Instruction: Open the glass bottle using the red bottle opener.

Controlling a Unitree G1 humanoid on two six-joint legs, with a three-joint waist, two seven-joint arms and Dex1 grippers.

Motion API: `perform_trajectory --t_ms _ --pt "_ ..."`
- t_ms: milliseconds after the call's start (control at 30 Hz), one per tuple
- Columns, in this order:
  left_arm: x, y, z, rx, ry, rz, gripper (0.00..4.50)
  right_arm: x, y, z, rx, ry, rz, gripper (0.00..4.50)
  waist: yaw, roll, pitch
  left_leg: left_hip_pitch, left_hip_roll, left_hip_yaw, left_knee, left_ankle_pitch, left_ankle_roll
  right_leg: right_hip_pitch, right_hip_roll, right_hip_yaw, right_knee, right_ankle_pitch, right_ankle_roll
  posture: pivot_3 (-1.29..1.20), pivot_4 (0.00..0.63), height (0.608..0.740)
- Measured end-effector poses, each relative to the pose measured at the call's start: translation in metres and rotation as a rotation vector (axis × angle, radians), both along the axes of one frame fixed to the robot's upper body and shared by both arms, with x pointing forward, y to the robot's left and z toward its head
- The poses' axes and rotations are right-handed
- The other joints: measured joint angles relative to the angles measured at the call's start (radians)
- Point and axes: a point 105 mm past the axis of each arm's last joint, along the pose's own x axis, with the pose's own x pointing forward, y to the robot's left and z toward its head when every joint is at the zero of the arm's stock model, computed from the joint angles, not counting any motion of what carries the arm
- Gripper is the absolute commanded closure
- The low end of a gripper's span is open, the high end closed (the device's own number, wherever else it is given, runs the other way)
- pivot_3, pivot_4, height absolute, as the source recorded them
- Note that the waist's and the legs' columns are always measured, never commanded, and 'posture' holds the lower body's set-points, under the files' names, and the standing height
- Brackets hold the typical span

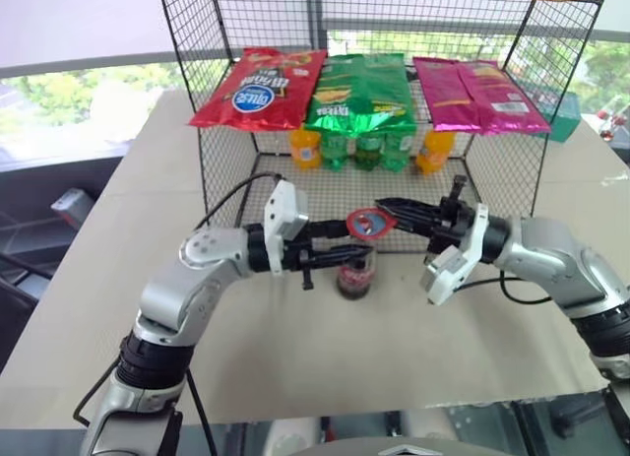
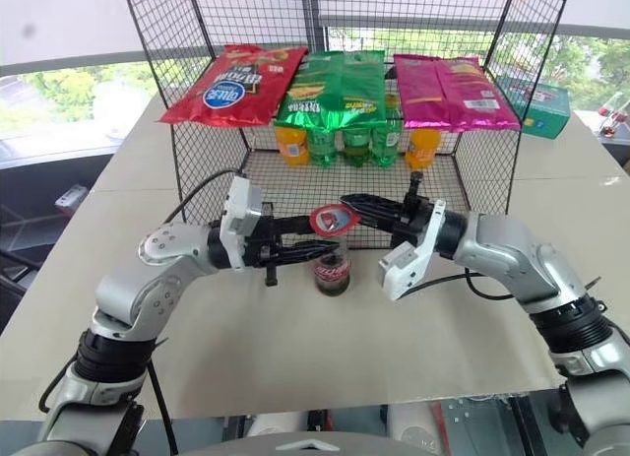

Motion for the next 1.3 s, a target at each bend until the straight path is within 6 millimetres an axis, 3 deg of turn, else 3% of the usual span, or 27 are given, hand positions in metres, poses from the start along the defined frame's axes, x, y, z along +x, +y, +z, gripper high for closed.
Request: perform_trajectory --t_ms 100,200,267,333,433,533,633,767,900,1033,1067,1100,1300 --pt "0.0 -0.002 0.001 -0.015 0.001 0.002 3.28 -0.004 0.01 0.016 0.042 0.007 0.016 4.5 0.0 -0.002 0.001 -0.003 0.0 -0.001 0.0 0.0 0.0 -0.003 0.0 -0.001 0.0 0.0 0.0 0.0 0.15 0.74" --pt "-0.002 -0.002 0.002 -0.028 -0.014 -0.005 3.28 -0.016 0.018 0.033 0.201 0.095 0.026 4.5 0.005 -0.002 0.001 -0.014 0.0 -0.002 0.001 0.0 0.0 -0.012 0.0 -0.002 0.0 0.0 0.0 0.0 0.15 0.74" --pt "-0.003 -0.002 0.002 -0.035 -0.02 -0.009 3.28 -0.016 0.013 0.031 0.253 0.167 -0.014 4.5 0.013 -0.002 0.001 -0.018 0.0 -0.003 0.003 0.0 0.0 -0.014 -0.001 -0.003 -0.001 0.001 0.0 0.0 0.15 0.74" --pt "-0.006 -0.003 0.001 -0.039 -0.027 -0.018 3.28 -0.014 -0.005 0.024 0.348 0.303 -0.113 4.5 0.023 -0.002 0.001 -0.019 0.0 -0.003 0.002 -0.001 0.001 -0.014 -0.001 -0.003 -0.002 0.0 0.0 0.0 0.15 0.74" --pt "-0.009 -0.002 0.0 -0.05 -0.039 -0.022 3.28 -0.013 -0.031 -0.004 0.462 0.581 -0.268 4.5 0.029 -0.002 0.001 -0.02 -0.001 -0.003 0.002 -0.001 0.002 -0.015 -0.002 -0.004 -0.002 0.0 0.0 0.0 0.15 0.74" --pt "-0.01 0.0 0.0 -0.06 -0.055 -0.017 3.28 -0.022 -0.058 -0.052 0.563 0.954 -0.469 4.5 0.025 -0.001 0.001 -0.02 0.0 -0.003 0.002 -0.001 0.002 -0.015 -0.002 -0.005 -0.002 0.0 0.0 0.0 0.15 0.74" --pt "-0.01 0.001 -0.001 -0.058 -0.064 -0.009 3.28 -0.037 -0.071 -0.091 0.572 1.192 -0.608 4.5 0.019 -0.001 0.002 -0.018 0.001 -0.002 0.002 -0.001 0.002 -0.015 -0.001 -0.004 -0.001 0.0 0.0 0.0 0.15 0.74" --pt "-0.009 0.001 -0.001 -0.057 -0.07 -0.008 3.28 -0.05 -0.071 -0.125 0.578 1.431 -0.705 4.5 0.019 0.0 0.002 -0.017 0.001 -0.002 0.003 -0.001 0.002 -0.015 0.0 -0.004 -0.001 -0.001 0.002 0.0 0.15 0.74" --pt "-0.011 0.001 -0.002 -0.062 -0.074 -0.01 3.28 -0.051 -0.071 -0.137 0.593 1.551 -0.754 2.95 0.02 -0.001 0.002 -0.019 0.0 -0.002 0.003 -0.001 0.002 -0.016 0.0 -0.004 -0.002 0.0 0.001 0.0 0.15 0.74" --pt "-0.013 0.001 -0.002 -0.071 -0.086 -0.017 3.28 -0.04 -0.075 -0.136 0.612 1.571 -0.784 1.0 0.023 -0.001 0.002 -0.02 0.0 -0.003 0.002 -0.001 0.002 -0.016 0.0 -0.004 -0.002 0.0 0.0 0.0 0.15 0.74" --pt "-0.013 0.001 -0.003 -0.072 -0.088 -0.018 3.28 -0.038 -0.078 -0.136 0.614 1.566 -0.795 0.3 0.023 -0.001 0.002 -0.02 0.0 -0.003 0.002 -0.001 0.002 -0.016 0.0 -0.004 -0.002 0.0 0.0 0.0 0.15 0.74" --pt "-0.013 0.001 -0.003 -0.072 -0.09 -0.019 3.28 -0.036 -0.079 -0.135 0.616 1.561 -0.799 0.05 0.023 -0.001 0.002 -0.02 0.0 -0.003 0.002 -0.001 0.002 -0.016 0.0 -0.004 -0.002 0.0 0.0 0.0 0.15 0.74" --pt "-0.013 0.002 -0.003 -0.081 -0.095 -0.027 3.28 -0.025 -0.086 -0.122 0.635 1.462 -0.805 0.05 0.023 -0.001 0.002 -0.02 0.0 -0.003 0.002 -0.001 0.002 -0.016 0.0 -0.005 -0.002 -0.001 0.003 0.0 0.15 0.74"
